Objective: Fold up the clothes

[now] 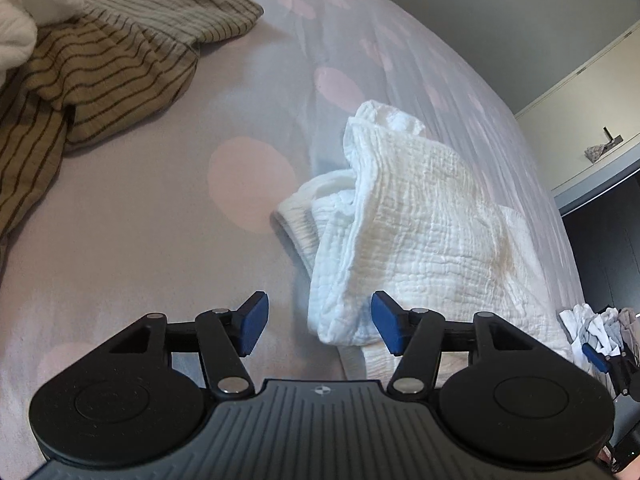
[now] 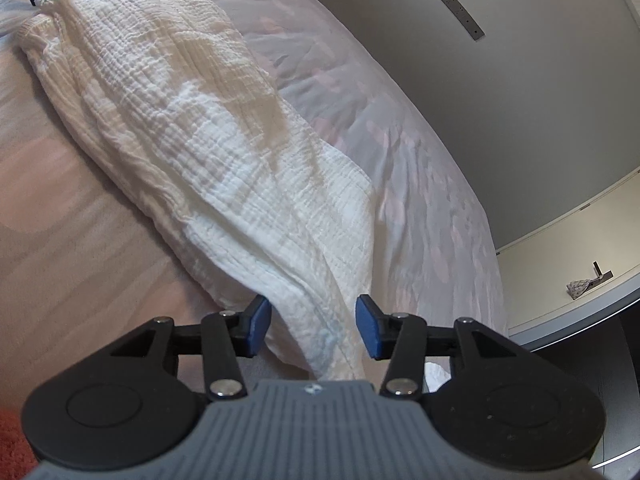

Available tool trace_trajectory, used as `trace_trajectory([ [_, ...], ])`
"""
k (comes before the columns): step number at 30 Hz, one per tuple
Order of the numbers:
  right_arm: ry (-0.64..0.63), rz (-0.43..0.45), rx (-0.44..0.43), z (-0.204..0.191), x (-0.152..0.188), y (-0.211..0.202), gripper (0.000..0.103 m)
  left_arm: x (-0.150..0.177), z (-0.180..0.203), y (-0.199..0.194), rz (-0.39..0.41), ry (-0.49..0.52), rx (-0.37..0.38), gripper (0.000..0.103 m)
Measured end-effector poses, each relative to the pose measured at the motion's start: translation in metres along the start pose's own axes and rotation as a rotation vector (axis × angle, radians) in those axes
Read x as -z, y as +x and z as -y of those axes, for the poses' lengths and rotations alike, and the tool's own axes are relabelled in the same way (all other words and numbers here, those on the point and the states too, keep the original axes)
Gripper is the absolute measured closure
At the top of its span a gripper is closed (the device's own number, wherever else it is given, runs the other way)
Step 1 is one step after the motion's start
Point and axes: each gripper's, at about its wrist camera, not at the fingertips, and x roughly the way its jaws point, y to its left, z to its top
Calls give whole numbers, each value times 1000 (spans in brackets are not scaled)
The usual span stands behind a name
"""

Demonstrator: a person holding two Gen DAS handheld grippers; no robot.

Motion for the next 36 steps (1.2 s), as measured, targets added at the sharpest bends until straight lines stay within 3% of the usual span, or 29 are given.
trace_trajectory([
  [3,1,25,2,1,-1,-6,51,1,3,5,-7,12,17,55],
  [5,-3,46,-5,2,-3,-12,47,1,6,9,-12,21,28,81],
  [8,-15,83,-26,2,-7,-26,45,2,11,3,9,52,31,90],
  [15,127,97,-147,1,-25,-41,45,3,24,-24,106,91,90,92],
  [20,227,144,-270,-10,-54,-43,45,-2,30,-31,132,85,128,92],
  [27,95,275,-401,-61,-118,-47,45,-3,24,-28,118,59,114,93],
  [36,-64,325,-437,-114,-174,-33,45,-4,12,-23,105,31,136,93],
])
